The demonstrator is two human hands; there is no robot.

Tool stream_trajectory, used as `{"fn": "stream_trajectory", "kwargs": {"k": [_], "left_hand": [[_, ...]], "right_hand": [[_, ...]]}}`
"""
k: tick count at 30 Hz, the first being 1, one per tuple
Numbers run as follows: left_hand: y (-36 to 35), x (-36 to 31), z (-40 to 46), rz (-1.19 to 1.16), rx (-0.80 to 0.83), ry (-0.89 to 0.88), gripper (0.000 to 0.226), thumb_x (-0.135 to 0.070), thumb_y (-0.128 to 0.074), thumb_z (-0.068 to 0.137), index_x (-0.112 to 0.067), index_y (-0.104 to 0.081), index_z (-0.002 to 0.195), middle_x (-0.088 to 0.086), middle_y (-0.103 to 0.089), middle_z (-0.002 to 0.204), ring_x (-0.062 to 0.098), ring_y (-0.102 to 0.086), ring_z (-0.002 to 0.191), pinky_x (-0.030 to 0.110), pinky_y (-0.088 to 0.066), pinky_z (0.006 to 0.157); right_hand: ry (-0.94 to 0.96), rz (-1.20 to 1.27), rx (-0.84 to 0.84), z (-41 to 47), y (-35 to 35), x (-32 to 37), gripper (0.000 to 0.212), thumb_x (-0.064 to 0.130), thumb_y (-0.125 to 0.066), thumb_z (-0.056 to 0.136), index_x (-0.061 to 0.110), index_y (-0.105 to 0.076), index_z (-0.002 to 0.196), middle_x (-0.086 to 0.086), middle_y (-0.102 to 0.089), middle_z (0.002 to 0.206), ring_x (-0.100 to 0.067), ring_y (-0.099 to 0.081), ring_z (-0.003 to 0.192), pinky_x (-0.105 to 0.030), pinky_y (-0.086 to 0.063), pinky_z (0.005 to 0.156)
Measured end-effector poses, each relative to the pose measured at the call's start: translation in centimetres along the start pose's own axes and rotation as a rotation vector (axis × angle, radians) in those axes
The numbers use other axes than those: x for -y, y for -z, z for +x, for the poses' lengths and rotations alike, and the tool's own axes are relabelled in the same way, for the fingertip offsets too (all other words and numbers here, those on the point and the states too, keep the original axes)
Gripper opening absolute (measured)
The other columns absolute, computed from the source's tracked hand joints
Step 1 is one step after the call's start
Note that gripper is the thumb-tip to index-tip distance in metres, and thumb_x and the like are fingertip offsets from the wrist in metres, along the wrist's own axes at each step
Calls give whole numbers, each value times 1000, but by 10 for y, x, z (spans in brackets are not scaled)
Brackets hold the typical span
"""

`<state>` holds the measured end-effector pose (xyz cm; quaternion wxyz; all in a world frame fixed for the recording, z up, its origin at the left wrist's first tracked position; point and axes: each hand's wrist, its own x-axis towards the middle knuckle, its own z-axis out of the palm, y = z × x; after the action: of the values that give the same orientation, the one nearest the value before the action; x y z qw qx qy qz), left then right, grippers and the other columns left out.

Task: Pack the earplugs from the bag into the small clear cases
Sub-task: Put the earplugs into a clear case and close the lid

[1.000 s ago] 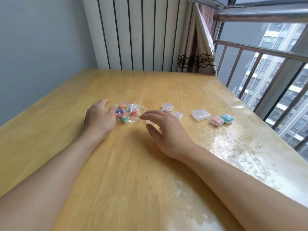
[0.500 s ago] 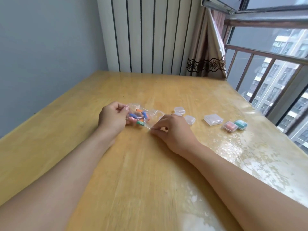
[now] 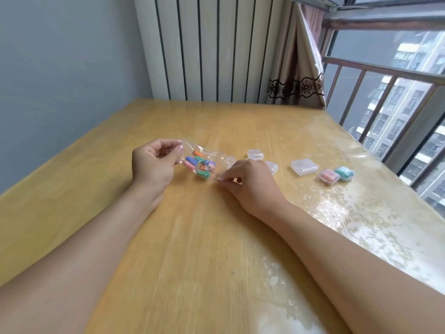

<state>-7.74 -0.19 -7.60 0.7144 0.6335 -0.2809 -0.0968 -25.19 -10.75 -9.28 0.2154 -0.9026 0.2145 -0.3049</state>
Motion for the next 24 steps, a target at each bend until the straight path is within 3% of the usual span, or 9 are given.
{"fn": "stream_trajectory", "kwargs": {"k": [4, 7, 10, 14, 18, 21, 24], "left_hand": [[-1, 4, 1, 4, 18, 25, 19, -1, -67, 92, -19, -71, 86, 2, -68, 82, 11, -62, 73, 26, -57, 75], [-2, 4, 2, 11, 107, 145, 3, -12, -71, 91, -14, -68, 92, 5, -68, 81, 8, -62, 63, 24, -53, 70], [0, 9, 3, 107, 200, 182, 7, -13, -74, 89, -6, -73, 88, 12, -70, 77, 14, -63, 66, 27, -53, 75], [-1, 10, -2, 242, 211, 132, 10, -1, -70, 89, -7, -74, 84, 13, -75, 75, 15, -71, 66, 28, -57, 82], [0, 11, 0, 261, 243, 113, 6, -9, -74, 88, -3, -74, 86, 14, -77, 75, 16, -73, 68, 31, -57, 85], [3, 15, 6, 281, 195, 106, 25, -20, -77, 87, 2, -68, 79, 5, -72, 76, 16, -64, 72, 33, -52, 80], [3, 13, 5, 266, 178, 116, 5, -15, -77, 87, -14, -76, 81, 1, -70, 78, 11, -60, 73, 24, -50, 76]], "right_hand": [[15, -22, 25, -1, 2, 1, 11, 13, -75, 86, 19, -83, 91, 0, -73, 83, -14, -56, 71, -29, -43, 66], [10, -17, 58, -3, 5, 4, 15, 13, -72, 84, 21, -82, 91, 6, -71, 83, -7, -55, 70, -19, -42, 65], [-57, 78, 92, -4, 10, 10, 19, 10, -67, 81, 19, -81, 89, 10, -74, 86, -3, -59, 72, -8, -41, 64], [-156, 145, -40, -2, 16, 10, 25, -1, -63, 77, 13, -82, 84, 9, -73, 76, -5, -62, 73, -8, -43, 59], [-238, 153, -198, 4, 22, 4, 20, 0, -65, 71, 15, -77, 75, 19, -60, 57, -2, -55, 57, -10, -38, 53], [-273, 93, -234, 9, 33, -9, 26, 5, -66, 70, 21, -72, 90, 14, -67, 83, -1, -54, 70, -16, -39, 60], [-290, -24, -44, 8, 37, -26, 36, 23, -73, 75, 24, -69, 111, 8, -66, 109, -16, -56, 97, -25, -42, 74]]}}
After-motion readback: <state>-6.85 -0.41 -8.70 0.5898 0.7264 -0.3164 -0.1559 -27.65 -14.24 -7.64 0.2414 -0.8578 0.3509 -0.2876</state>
